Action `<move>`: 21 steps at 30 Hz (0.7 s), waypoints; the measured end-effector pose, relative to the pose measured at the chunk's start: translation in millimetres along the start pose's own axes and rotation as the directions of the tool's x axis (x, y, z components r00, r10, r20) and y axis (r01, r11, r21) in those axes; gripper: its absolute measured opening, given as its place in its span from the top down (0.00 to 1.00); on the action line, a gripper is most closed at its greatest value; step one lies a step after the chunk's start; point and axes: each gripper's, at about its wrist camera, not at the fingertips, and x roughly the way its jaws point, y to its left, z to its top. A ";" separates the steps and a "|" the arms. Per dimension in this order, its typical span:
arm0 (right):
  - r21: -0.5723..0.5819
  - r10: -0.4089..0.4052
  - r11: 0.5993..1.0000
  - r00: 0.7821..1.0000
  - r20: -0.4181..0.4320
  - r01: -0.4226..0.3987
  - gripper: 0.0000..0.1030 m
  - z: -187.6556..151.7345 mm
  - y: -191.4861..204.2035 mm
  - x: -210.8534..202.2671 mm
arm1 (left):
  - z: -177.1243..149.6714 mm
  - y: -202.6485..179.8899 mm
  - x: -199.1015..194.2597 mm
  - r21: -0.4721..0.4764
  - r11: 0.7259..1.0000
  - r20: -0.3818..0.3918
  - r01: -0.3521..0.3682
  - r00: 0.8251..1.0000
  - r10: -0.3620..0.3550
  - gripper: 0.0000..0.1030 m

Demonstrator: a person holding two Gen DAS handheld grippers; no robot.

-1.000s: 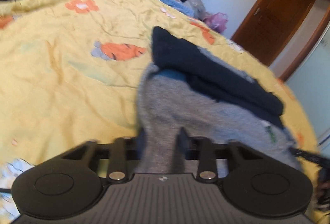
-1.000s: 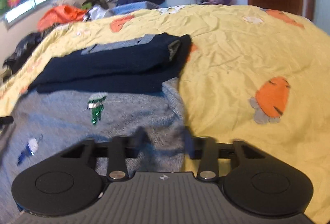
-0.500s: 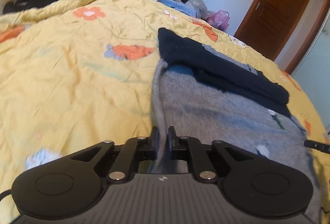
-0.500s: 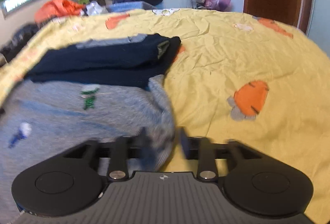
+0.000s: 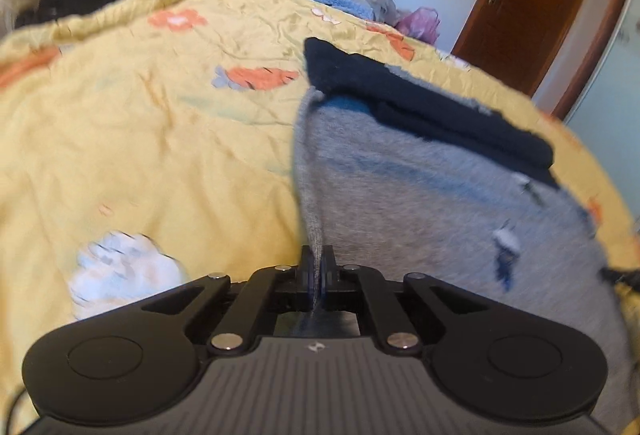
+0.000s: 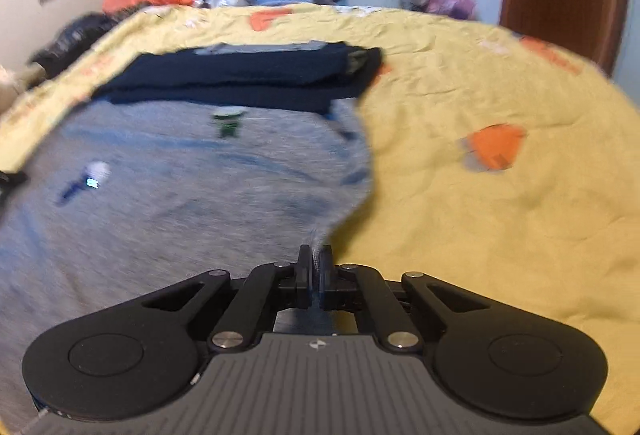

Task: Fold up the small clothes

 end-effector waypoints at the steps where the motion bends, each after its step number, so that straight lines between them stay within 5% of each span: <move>1: 0.017 -0.009 1.000 1.000 -0.004 0.009 0.96 -0.5 -7.5 -1.4 | -0.2 4.2 -0.9 0.008 1.000 -0.005 0.010 1.000 -0.010 0.98; 7: 0.055 -0.011 0.998 1.000 0.002 0.011 0.89 -4.4 -10.5 -2.1 | -5.1 1.7 -4.3 -0.006 1.000 0.000 0.018 1.000 -0.018 0.95; 8: 0.082 -0.002 0.997 1.000 -0.001 0.002 0.72 -4.8 -12.1 -3.5 | -6.4 3.6 -7.0 -0.038 0.999 -0.012 0.035 0.999 -0.035 0.94; 9: 0.116 0.021 0.993 1.000 -0.008 -0.020 0.45 -5.7 -14.8 -6.9 | -8.9 5.5 -11.3 -0.061 0.996 -0.023 0.062 0.998 -0.064 0.92; 11: 0.165 0.068 0.984 0.998 -0.009 -0.065 0.26 -12.4 -16.7 -19.6 | -20.3 8.4 -21.3 -0.100 0.991 -0.030 0.094 0.995 -0.098 0.88; 16: 0.186 0.145 0.973 0.989 -0.030 -0.137 0.31 -41.5 -8.3 -44.0 | -49.8 18.7 -39.1 -0.210 0.963 -0.001 0.166 0.985 -0.170 0.85; 17: 0.168 0.146 0.976 0.989 -0.034 -0.138 0.43 -44.4 -2.9 -47.1 | -52.4 19.3 -40.2 -0.221 0.960 0.008 0.171 0.985 -0.174 0.85; 18: 0.153 0.138 0.979 0.990 -0.036 -0.131 0.75 -46.1 1.1 -49.2 | -53.4 19.5 -40.2 -0.221 0.960 0.012 0.173 0.985 -0.174 0.87; 19: 0.148 0.134 0.981 0.990 -0.049 -0.126 0.92 -46.7 2.8 -48.9 | -52.8 18.1 -39.6 -0.206 0.966 0.008 0.157 0.987 -0.158 0.97; 21: 0.153 0.144 0.979 0.988 -0.054 -0.134 0.92 -46.7 0.7 -48.7 | -49.8 16.1 -39.6 -0.150 0.981 0.001 0.122 0.992 -0.123 0.97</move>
